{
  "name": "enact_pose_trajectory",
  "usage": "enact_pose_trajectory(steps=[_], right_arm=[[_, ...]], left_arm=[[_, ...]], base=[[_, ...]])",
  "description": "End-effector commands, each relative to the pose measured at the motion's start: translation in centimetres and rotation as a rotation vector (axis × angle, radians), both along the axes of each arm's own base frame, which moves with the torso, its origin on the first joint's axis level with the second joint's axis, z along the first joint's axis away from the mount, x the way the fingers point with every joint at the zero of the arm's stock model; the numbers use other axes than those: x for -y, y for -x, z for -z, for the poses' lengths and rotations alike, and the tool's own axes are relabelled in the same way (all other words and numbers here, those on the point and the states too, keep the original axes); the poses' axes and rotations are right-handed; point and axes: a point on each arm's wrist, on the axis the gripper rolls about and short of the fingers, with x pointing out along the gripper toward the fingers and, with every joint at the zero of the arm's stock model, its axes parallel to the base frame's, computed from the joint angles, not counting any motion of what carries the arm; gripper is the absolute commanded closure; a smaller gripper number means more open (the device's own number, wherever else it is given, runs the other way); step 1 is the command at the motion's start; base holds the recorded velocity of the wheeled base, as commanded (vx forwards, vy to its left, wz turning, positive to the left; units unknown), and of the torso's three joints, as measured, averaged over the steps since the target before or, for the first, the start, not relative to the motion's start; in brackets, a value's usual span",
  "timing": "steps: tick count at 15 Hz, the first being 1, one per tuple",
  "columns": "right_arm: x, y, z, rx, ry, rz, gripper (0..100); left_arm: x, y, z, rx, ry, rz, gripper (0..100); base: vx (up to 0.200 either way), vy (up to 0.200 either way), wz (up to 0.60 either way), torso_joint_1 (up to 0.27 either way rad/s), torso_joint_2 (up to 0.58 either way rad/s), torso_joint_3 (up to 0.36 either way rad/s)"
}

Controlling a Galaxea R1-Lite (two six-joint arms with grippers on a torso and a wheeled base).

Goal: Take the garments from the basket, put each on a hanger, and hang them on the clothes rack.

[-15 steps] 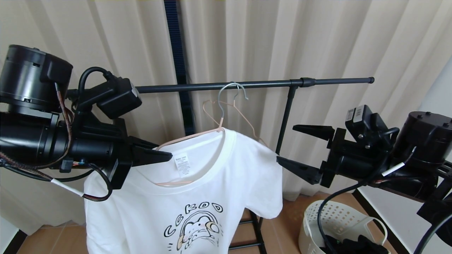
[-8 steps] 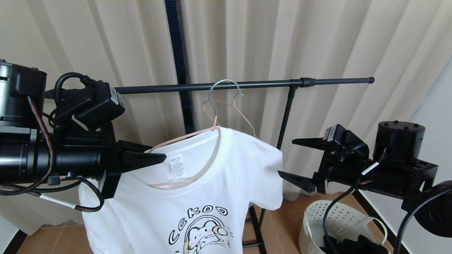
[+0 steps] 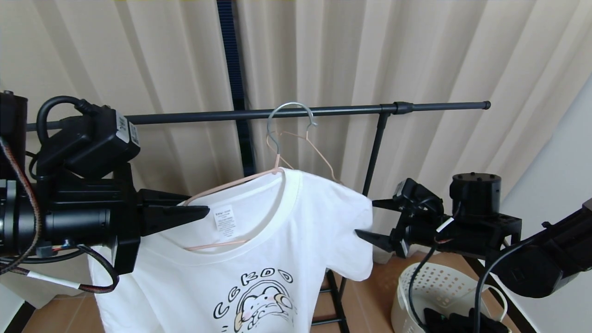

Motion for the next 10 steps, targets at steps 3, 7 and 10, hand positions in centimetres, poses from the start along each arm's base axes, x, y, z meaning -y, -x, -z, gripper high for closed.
enact_pose_trajectory(steps=[3, 7, 10], right_arm=[[-0.5, -0.9, 1.0, -0.02, 0.007, 0.003, 100], [1.0, -1.9, 0.1, 0.007, -0.013, 0.057, 100], [1.9, -2.6, -0.8, -0.001, -0.06, 0.106, 100]], left_arm=[[-0.3, 1.0, -0.3, 0.024, 0.011, 0.0, 100], [-0.5, 1.5, -0.3, 0.018, 0.033, -0.014, 100], [-0.7, 1.9, -0.2, 0.032, 0.042, -0.02, 100]], base=[[0.0, 0.0, 0.0, 0.0, 0.0, 0.0], [0.0, 0.0, 0.0, 0.0, 0.0, 0.0], [0.0, 0.0, 0.0, 0.0, 0.0, 0.0]])
